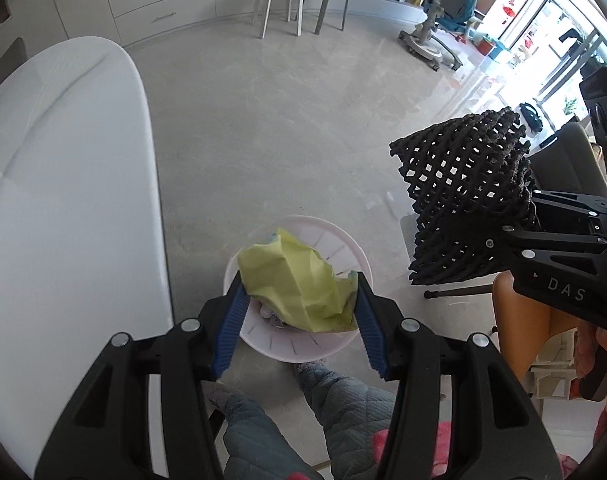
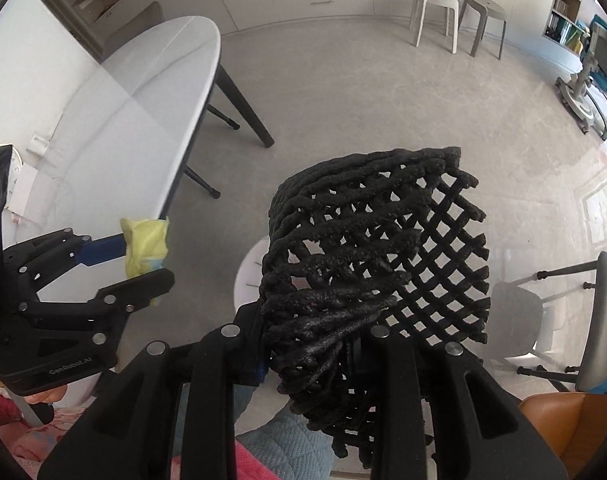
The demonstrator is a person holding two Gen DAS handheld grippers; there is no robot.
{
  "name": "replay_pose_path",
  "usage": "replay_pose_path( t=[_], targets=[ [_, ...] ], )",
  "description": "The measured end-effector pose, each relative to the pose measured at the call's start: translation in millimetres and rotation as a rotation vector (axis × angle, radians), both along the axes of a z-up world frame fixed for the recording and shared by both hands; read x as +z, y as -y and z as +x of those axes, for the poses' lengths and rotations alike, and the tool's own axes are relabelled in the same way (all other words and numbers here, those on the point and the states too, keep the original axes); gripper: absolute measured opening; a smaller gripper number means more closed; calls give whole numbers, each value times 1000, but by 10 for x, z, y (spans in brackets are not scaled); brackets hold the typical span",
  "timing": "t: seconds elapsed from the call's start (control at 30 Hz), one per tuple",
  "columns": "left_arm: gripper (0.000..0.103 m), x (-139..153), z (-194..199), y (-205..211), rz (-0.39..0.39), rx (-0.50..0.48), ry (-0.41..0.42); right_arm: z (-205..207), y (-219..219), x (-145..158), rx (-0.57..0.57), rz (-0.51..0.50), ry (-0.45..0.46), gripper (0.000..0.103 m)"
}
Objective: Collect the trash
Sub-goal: 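Carry the yellow cloth and black net to the wastebasket and release both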
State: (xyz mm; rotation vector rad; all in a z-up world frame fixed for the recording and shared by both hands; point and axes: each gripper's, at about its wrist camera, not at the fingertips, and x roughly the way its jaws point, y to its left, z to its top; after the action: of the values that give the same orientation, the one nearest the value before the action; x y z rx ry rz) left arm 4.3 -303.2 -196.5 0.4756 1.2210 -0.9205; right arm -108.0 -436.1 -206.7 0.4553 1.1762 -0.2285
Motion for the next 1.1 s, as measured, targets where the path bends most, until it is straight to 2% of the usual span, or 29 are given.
replay_pose_path(
  t=[0.3, 0.37, 0.4, 0.57, 0.77, 0.9, 1.1],
  targets=[
    [55, -190, -135, 284, 45, -10, -39, -195, 137, -65, 5, 15, -7, 28],
    [57, -166, -160, 244, 46, -16, -36, -203, 152, -77, 9, 16, -6, 28],
    [62, -153, -159, 250, 48, -17, -33, -213, 159, -87, 10, 15, -5, 28],
    [74, -78, -164, 199, 48, -11, -18, -131, 105, -90, 12, 21, -2, 28],
    [81, -45, -219, 194, 43, -1, -7, -154, 72, -97, 23, 22, 8, 28],
    [81, 16, -244, 176, 33, 2, 0, -161, 55, -99, 28, 24, 13, 28],
    [87, 191, -183, -38, 16, 49, 32, -82, 12, -156, 56, 35, 0, 30]
  ],
)
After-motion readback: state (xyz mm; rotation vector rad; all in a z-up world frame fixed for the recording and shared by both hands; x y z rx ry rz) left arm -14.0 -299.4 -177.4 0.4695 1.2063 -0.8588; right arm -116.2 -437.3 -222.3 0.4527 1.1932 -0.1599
